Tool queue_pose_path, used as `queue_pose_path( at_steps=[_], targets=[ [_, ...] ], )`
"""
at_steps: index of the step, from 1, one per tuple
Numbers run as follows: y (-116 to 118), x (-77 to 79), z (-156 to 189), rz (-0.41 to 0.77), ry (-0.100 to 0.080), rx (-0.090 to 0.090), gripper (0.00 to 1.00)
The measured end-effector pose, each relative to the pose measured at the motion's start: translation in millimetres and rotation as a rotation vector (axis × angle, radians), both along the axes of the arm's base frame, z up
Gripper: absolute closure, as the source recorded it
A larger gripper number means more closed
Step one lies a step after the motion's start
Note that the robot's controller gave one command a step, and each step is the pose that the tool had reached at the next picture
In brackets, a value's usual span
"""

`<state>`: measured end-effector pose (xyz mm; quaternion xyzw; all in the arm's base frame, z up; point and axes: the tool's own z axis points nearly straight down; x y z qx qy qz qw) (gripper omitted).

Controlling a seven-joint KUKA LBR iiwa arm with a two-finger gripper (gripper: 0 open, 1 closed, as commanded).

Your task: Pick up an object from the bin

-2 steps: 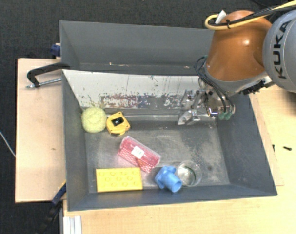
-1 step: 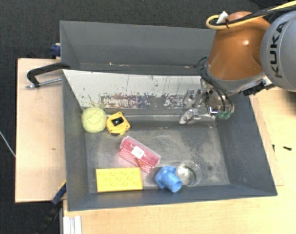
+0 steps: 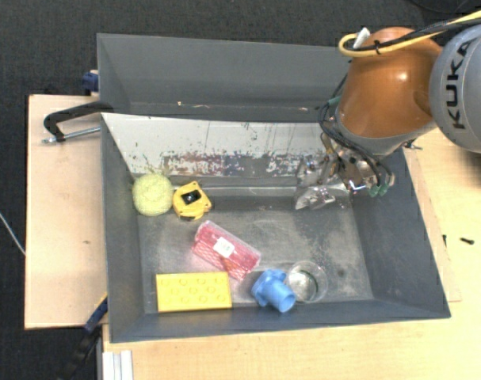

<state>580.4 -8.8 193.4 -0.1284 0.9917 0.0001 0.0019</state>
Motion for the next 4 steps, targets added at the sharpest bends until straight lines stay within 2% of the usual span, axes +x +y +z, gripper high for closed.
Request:
queue_pose_path(
  at_steps=[1, 2, 3, 4],
  targets=[
    [28, 4.9, -16, -0.059, 0.001, -0.001, 1.0],
    [49, -1.6, -21, -0.03, 0.001, 0.002, 0.0],
    [36, -6.7, -21, 0.043, 0.001, 0.0, 0.0],
    [12, -17.2, -65, -0.009, -0.006, 0.001, 0.0]
  ],
)
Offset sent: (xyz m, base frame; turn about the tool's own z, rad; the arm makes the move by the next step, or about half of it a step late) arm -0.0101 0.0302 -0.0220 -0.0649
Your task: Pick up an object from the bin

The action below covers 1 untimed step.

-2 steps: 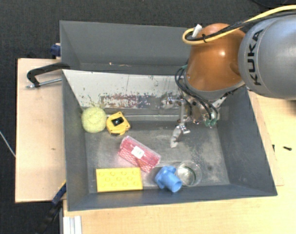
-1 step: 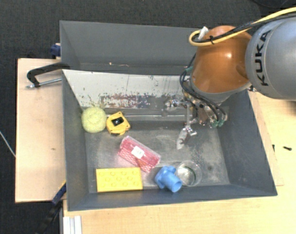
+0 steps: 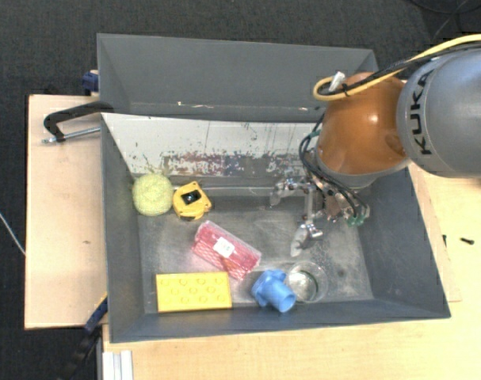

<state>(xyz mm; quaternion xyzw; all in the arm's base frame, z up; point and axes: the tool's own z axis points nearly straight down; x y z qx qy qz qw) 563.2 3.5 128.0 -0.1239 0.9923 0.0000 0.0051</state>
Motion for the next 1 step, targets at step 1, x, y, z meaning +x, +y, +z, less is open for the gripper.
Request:
queue_pose_path(
  at_steps=[1],
  targets=[
    [15.6, -3.0, -31.2, 0.019, 0.014, -0.002, 0.0]
  ],
)
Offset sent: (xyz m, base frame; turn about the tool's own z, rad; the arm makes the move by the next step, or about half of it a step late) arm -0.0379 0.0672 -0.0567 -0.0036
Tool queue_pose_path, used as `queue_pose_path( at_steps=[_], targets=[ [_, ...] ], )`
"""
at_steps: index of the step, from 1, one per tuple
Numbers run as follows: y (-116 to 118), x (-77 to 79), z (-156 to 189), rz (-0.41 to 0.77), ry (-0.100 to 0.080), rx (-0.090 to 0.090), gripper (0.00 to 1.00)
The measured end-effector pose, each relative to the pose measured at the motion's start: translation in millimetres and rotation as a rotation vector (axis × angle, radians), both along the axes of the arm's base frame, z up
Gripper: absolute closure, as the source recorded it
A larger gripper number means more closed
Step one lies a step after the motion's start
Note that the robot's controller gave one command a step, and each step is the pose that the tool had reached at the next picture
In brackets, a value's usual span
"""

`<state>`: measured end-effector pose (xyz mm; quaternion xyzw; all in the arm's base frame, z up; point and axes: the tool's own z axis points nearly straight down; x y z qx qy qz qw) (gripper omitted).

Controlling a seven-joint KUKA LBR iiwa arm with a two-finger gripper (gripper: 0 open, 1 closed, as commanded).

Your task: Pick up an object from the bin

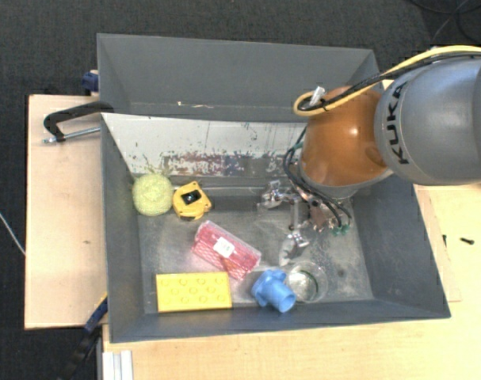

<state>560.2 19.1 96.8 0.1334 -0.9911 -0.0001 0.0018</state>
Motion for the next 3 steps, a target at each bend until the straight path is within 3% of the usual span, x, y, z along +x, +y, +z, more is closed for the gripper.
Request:
queue_pose_path(
  at_steps=[1, 2, 3],
  targets=[
    [19, -8.9, -7, 0.281, -0.006, 0.002, 0.0],
    [67, -32.2, -19, 0.225, -0.008, 0.0, 0.0],
    [51, -58.9, -20, 0.804, -0.031, 0.004, 1.0]
  ],
)
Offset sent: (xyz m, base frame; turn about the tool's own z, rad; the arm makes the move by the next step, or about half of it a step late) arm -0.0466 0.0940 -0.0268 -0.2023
